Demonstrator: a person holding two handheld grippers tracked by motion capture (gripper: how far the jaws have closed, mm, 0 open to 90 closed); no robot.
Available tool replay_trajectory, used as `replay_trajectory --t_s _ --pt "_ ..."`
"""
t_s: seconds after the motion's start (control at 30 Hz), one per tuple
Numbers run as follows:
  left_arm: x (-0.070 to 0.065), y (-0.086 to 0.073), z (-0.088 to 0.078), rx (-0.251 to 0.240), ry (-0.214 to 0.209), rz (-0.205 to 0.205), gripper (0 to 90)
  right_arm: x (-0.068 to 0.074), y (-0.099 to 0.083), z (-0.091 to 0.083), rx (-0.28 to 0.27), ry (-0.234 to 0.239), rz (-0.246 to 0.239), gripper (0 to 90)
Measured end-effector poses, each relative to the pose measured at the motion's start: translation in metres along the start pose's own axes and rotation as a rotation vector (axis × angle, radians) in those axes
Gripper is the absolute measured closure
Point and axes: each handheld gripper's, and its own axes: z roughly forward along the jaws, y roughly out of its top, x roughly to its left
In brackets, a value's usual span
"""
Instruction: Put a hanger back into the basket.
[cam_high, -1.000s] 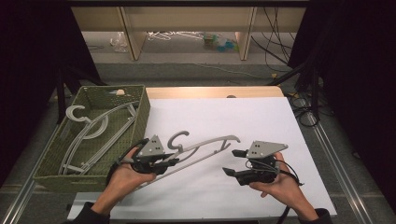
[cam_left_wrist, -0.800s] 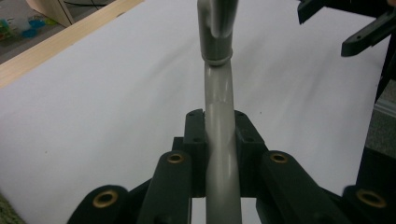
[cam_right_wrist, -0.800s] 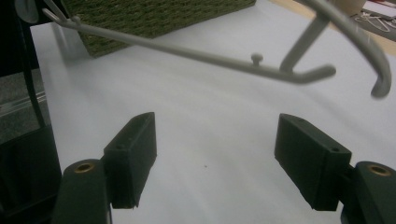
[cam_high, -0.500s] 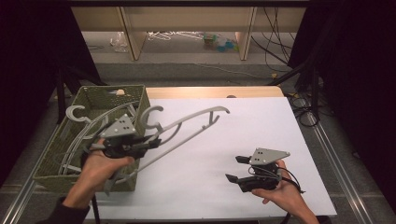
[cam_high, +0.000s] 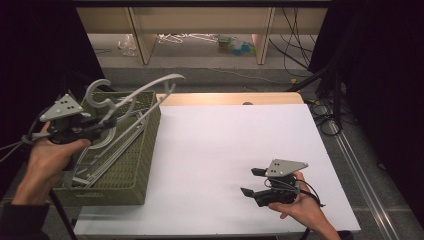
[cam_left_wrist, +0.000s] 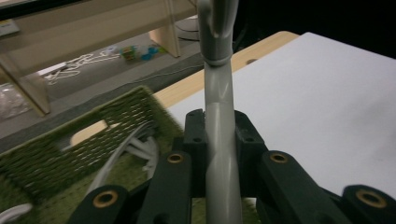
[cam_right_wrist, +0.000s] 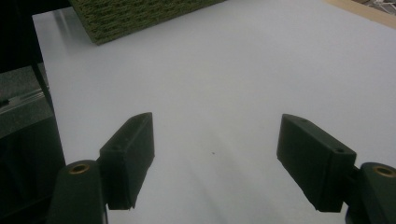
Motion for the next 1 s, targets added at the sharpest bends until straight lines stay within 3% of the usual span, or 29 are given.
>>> replay_trajectory --t_s 0.17,0.37,0.67,0.8,0.87,0.97,1.0 --pt "0.031 -0.013 -0.002 0.03 0.073 -0.019 78.7 -0.001 0.0 0.002 0.007 -0.001 0.01 25.3" --pt "0.054 -0.029 0.001 0.079 0.098 -0.014 78.7 0.0 -0.001 0.004 0.016 0.007 0.005 25.3" --pt "0.07 -0.047 0.012 0.13 0.108 -0.002 78.7 -0.001 -0.001 0.003 0.016 0.01 0.009 25.2" --pt "0.075 -0.053 0.017 0.184 0.122 0.028 78.7 -0.002 -0.002 0.004 0.018 0.009 0.012 25.1" --pt "0.079 -0.058 0.02 0.189 0.131 -0.003 78.7 -0.001 -0.002 0.004 0.019 0.005 0.009 25.1" --pt "0.086 -0.066 0.023 0.201 0.114 -0.039 78.7 -0.001 -0.001 0.005 0.017 0.011 0.001 24.9" --pt "0.091 -0.068 0.024 0.246 0.099 -0.004 78.7 -0.001 -0.001 0.005 0.018 0.014 0.003 24.8"
